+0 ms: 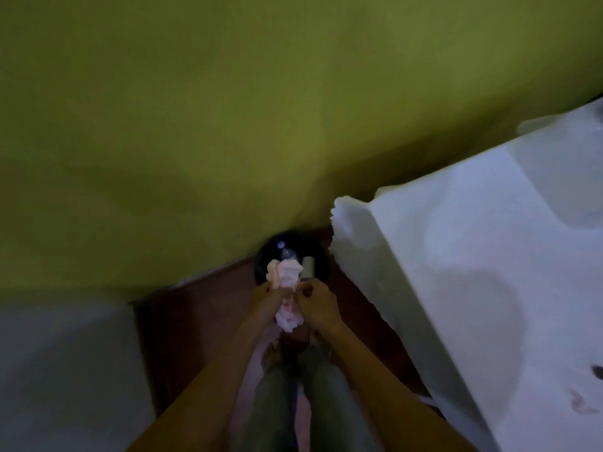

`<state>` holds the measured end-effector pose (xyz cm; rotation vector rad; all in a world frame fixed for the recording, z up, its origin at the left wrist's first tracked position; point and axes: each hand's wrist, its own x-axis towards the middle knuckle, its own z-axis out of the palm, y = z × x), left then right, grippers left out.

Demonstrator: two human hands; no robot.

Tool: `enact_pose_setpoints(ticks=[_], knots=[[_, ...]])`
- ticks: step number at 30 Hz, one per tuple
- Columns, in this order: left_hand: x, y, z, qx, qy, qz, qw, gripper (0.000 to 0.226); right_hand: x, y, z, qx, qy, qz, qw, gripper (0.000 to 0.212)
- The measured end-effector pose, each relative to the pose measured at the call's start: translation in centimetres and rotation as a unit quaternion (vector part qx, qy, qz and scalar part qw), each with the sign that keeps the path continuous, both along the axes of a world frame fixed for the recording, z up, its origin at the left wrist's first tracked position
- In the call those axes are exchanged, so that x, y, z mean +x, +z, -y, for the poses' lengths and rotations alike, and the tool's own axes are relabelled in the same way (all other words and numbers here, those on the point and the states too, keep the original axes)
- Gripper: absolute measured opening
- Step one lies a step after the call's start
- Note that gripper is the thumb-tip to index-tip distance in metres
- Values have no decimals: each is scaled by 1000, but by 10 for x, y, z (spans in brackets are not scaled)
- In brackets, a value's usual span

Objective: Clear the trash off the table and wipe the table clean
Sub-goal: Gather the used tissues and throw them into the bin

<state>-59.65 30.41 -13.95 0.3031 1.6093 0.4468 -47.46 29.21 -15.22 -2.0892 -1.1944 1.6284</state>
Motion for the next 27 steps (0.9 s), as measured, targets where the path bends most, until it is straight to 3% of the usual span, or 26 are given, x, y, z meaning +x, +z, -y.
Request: enact_pose_setpoints(ticks=[2,6,8,11,17,22,27], knots=[[0,-36,-10,-5,15,6,1000,36,3,-37,-18,-12,25,8,1000,21],[-1,-117,-41,-8,35,-3,999,18,13,-121,-55,-27,43,34,998,15],[-7,-160,-60,10,17,-37,999,23,18,-167,-74,-31,56,41,997,15],[-11,-222,-77,19,-63,-60,996,38,23,-228,-90,-44,90,25,995,31],[-13,-302,-94,8,-224,-76,972,69,28,-302,-96,-60,99,12,993,35],[-17,-284,-81,30,-229,-96,968,59,36,-286,-82,-73,83,11,994,26],[-6,-196,-66,60,-246,-84,964,50,34,-200,-63,-55,81,9,995,37]])
